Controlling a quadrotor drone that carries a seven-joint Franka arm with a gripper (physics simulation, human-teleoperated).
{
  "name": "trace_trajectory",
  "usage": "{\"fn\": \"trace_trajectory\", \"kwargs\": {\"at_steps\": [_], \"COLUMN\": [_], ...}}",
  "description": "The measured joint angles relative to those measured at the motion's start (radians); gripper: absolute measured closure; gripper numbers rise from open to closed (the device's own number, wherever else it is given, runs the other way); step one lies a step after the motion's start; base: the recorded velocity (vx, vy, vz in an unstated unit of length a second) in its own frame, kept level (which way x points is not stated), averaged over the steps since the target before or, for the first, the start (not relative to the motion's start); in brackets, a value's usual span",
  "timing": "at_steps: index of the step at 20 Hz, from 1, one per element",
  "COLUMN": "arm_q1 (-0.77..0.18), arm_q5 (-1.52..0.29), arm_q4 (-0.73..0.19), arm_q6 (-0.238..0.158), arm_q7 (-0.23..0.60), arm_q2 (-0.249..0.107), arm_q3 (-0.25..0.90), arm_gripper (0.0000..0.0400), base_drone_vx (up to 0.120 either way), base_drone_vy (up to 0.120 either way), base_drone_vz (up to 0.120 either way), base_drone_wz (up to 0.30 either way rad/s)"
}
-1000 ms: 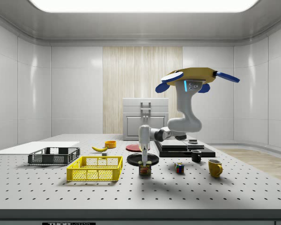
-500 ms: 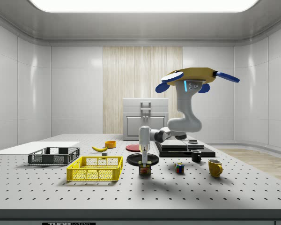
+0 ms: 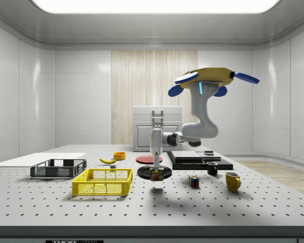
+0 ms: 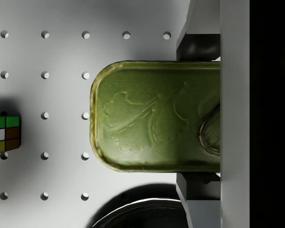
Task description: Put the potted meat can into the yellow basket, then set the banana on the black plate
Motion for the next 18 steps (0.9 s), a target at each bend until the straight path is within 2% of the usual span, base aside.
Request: {"fn": "trace_trajectory", "kwargs": {"at_steps": [4,18], "arm_q1": [-0.002,-0.008], "arm_q5": [0.019,0.039], "arm_q4": [-0.003,-0.004], "arm_q6": [-0.002,0.014], "arm_q7": [0.001,0.008], "arm_q2": [-0.004,-0.025], "arm_q3": [0.019,0.034], "arm_gripper": [0.0109,0.0109], "base_drone_vx": [0.080,0.120], "base_drone_vy": [0.000,0.000], "base_drone_vz": [0.110,0.000], "base_drone_wz": [0.000,0.000]}}
